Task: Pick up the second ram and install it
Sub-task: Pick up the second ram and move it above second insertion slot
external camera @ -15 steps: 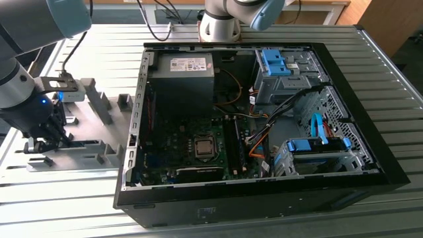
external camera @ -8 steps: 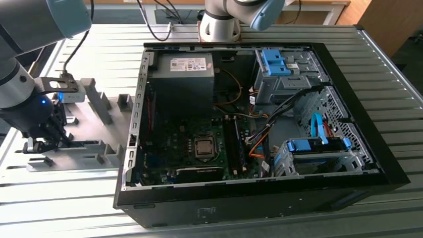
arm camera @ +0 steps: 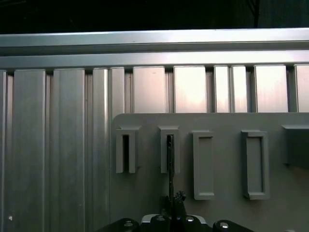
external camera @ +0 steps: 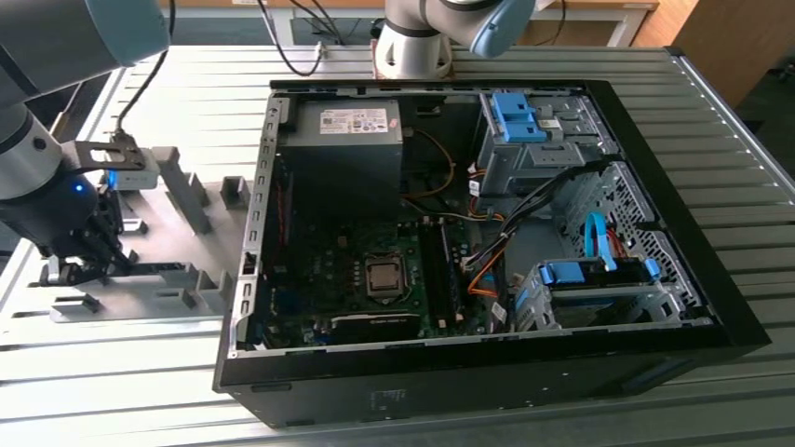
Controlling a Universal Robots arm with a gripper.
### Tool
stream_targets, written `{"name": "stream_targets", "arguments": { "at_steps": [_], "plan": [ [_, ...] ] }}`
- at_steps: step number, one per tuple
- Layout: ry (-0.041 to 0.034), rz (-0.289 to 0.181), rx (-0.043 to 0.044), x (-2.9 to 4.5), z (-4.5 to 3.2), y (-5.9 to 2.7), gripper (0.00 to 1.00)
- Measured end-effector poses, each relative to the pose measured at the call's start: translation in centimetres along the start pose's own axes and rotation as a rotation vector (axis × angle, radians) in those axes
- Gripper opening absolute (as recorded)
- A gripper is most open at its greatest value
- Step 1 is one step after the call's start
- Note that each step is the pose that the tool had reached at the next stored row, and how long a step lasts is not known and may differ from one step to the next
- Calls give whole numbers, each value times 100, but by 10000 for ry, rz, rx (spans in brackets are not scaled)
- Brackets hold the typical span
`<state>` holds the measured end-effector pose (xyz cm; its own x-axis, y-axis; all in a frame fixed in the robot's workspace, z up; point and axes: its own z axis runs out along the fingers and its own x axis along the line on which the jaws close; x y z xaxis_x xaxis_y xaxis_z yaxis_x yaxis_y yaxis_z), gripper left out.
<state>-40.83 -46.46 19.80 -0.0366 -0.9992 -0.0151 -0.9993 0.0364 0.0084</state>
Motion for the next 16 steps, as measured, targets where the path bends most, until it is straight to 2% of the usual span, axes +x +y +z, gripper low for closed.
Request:
{"name": "stream_targets", "arguments": {
  "at_steps": [16],
  "plan": [
    [1,-1,0,-3,-173,1,14]
  ]
}}
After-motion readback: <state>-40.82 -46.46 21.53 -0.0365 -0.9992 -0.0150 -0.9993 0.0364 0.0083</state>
